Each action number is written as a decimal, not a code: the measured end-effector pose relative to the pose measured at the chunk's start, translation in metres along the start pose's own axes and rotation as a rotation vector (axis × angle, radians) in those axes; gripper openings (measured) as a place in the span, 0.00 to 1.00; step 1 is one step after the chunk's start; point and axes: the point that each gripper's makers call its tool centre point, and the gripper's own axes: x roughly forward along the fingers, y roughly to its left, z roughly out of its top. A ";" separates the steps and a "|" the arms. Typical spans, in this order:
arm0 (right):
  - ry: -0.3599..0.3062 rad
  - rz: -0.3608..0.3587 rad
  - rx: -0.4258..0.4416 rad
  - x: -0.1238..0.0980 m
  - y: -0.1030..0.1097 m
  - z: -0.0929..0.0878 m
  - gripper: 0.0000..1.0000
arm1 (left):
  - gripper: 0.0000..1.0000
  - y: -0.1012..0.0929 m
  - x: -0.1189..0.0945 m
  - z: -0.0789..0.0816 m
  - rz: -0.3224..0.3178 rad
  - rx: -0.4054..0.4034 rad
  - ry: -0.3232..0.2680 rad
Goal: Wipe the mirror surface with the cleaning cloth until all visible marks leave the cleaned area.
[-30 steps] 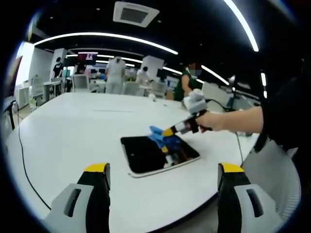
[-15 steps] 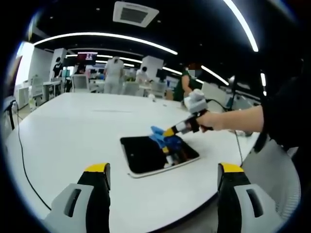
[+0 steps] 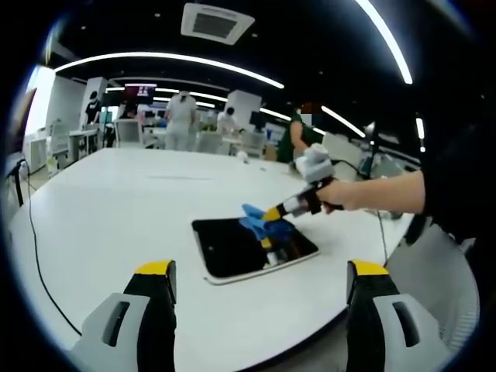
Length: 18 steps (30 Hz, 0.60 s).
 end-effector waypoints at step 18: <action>0.026 0.023 0.014 -0.015 0.016 -0.022 0.01 | 0.90 -0.001 -0.001 0.001 -0.001 0.001 -0.005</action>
